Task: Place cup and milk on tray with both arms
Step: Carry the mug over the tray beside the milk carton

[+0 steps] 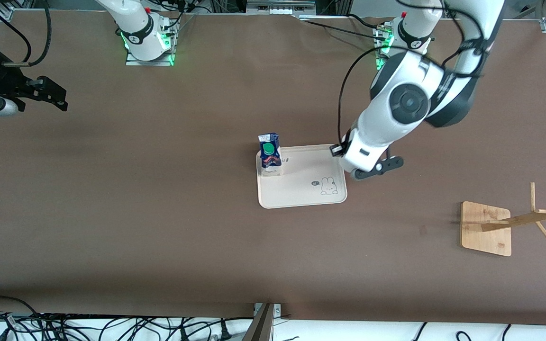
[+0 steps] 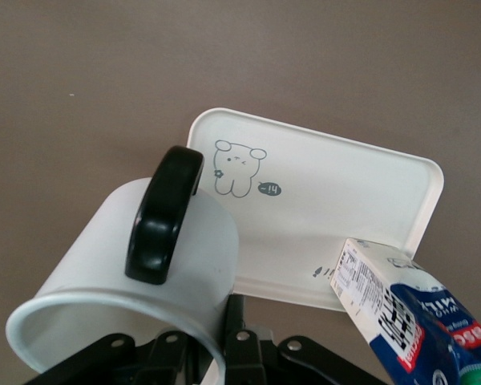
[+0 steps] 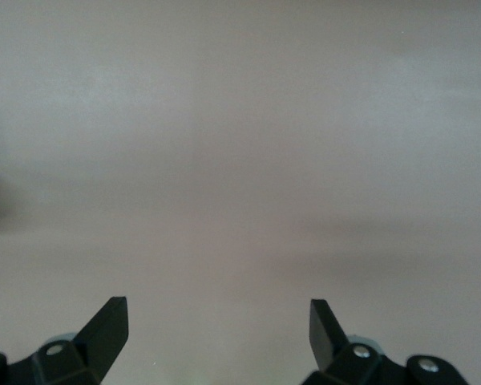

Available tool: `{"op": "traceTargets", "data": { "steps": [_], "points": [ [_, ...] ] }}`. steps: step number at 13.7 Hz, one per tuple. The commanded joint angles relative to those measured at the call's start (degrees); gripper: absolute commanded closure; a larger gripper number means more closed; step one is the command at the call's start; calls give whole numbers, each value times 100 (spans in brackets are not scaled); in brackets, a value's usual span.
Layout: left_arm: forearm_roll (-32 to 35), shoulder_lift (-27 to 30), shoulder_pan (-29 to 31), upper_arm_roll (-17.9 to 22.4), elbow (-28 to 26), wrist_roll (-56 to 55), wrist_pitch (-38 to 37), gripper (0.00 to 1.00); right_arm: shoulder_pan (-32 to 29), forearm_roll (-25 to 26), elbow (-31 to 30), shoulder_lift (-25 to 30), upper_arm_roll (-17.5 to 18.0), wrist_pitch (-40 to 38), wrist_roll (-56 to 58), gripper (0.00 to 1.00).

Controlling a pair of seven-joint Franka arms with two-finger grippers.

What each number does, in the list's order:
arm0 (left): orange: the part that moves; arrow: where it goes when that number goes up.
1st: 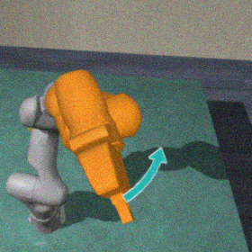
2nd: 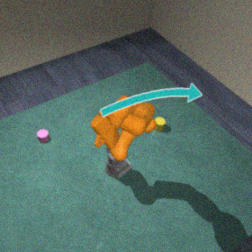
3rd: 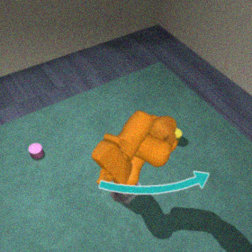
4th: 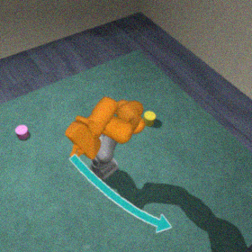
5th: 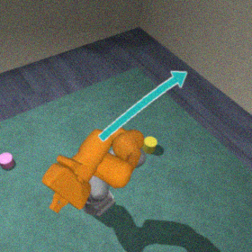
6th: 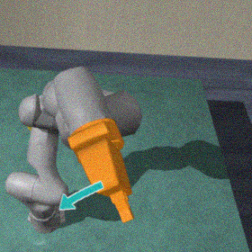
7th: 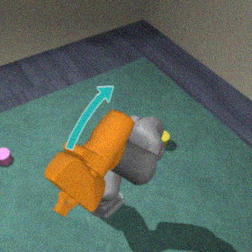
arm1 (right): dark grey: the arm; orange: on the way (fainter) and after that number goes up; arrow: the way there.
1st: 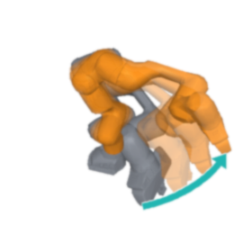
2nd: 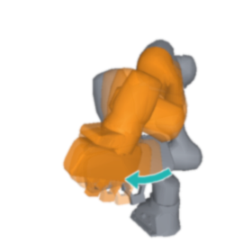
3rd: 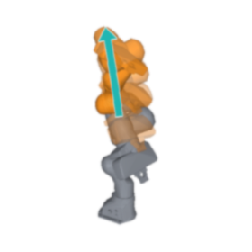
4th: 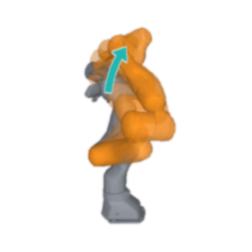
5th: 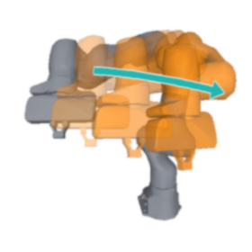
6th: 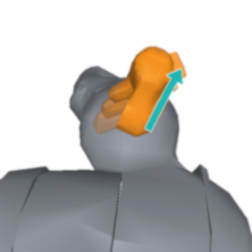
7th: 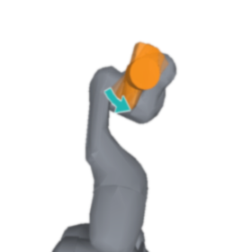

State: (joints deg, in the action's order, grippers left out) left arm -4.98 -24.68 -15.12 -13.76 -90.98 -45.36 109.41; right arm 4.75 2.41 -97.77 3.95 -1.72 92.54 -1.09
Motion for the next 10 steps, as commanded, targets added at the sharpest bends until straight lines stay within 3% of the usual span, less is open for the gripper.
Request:
{"op": "traceTargets", "data": {
  "steps": [1,5,10],
  "points": [
    [216,-922,-263,31,835,307,-131,100,-35,40,109,-44,31,-26,-5,0],
    [208,-1565,-553,31,933,283,-60,100,-35,40,109,-44,31,-26,-5,0],
    [225,-1908,-878,83,924,1,-60,100,-35,40,109,-44,31,-35,-5,0]
  ]
}}
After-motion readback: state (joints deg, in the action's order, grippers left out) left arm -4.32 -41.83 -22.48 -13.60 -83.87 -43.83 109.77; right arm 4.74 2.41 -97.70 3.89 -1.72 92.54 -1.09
